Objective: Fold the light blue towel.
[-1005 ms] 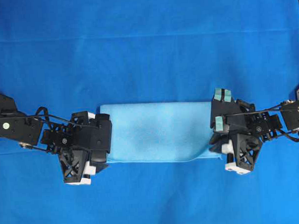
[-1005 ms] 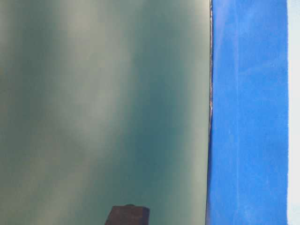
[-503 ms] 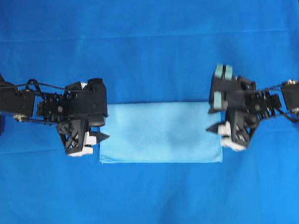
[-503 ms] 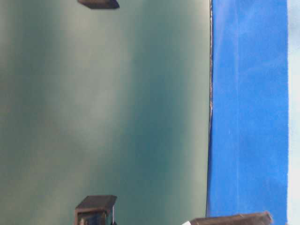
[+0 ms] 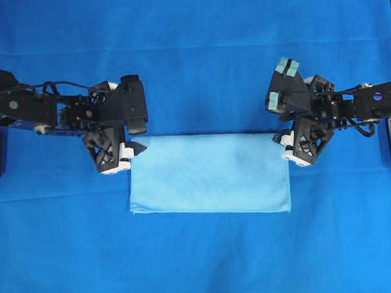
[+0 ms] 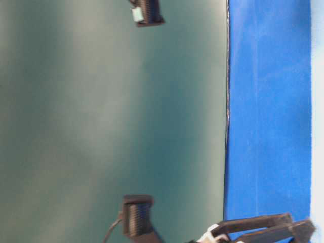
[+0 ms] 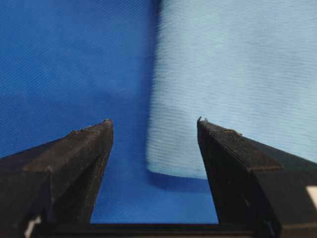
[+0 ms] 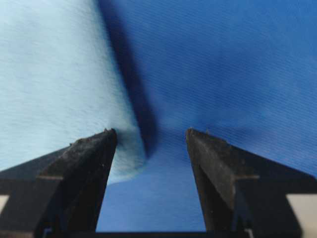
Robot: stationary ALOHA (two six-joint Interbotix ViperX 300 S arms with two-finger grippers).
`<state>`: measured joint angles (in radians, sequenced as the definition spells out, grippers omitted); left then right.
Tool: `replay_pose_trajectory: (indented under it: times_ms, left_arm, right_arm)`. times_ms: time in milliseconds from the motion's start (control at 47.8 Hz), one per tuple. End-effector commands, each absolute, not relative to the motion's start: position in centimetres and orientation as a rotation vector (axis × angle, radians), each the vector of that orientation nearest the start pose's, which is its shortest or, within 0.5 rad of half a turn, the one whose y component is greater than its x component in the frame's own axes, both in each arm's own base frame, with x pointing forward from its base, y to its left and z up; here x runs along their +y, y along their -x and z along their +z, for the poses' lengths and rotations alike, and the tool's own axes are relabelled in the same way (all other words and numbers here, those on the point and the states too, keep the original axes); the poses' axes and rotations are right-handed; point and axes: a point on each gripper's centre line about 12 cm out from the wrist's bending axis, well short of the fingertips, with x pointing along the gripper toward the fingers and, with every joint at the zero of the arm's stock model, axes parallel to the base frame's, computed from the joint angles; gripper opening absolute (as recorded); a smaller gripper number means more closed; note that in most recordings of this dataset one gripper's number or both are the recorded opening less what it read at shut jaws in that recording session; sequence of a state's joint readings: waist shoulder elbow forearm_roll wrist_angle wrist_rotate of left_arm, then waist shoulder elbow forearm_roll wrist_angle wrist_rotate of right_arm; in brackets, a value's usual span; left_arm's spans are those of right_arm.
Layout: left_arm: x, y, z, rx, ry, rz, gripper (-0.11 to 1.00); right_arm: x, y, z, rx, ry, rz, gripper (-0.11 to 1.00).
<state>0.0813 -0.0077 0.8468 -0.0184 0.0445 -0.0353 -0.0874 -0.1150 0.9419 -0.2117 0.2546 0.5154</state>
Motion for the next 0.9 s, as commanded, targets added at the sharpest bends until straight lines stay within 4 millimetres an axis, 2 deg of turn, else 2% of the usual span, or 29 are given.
replay_pose_trajectory:
  times_ms: [0, 398, 523, 586, 628, 691, 775, 796, 879]
  left_arm:
    - [2.8, -33.6, 11.4, 0.859, 0.085, 0.101, 0.65]
    - [2.8, -33.3, 9.5, 0.916, 0.086, 0.101, 0.65]
    - [2.6, -33.2, 9.5, 0.933, 0.082, 0.095, 0.59]
    - [2.5, -33.2, 9.4, 0.951, 0.077, 0.09, 0.49]
    - [2.4, -33.2, 9.4, 0.96, 0.069, 0.083, 0.39]
    - [2.3, -33.2, 9.4, 0.975, 0.051, 0.071, 0.21]
    - [2.3, -33.2, 9.4, 0.981, 0.047, 0.068, 0.03]
    - [2.3, -33.2, 9.4, 0.979, 0.048, 0.07, 0.02]
    - [2.3, -33.3, 9.5, 0.981, 0.047, 0.068, 0.02]
  right_arm:
    - [-3.4, -28.4, 10.6, 1.048, -0.301, -0.3, 0.61]
    - [-3.5, -28.7, 9.9, 1.042, -0.31, -0.298, 0.61]
    - [-3.5, -28.7, 9.9, 1.047, -0.308, -0.299, 0.6]
    - [-3.4, -28.7, 9.9, 1.048, -0.303, -0.294, 0.54]
    - [-3.2, -28.7, 9.9, 1.048, -0.301, -0.289, 0.46]
    - [-3.1, -28.8, 9.9, 1.045, -0.304, -0.287, 0.3]
    - [-3.1, -28.9, 10.0, 1.042, -0.311, -0.29, 0.05]
    - [-3.1, -28.9, 10.1, 1.042, -0.312, -0.29, 0.02]
    - [-3.1, -28.9, 10.2, 1.035, -0.318, -0.292, 0.01]
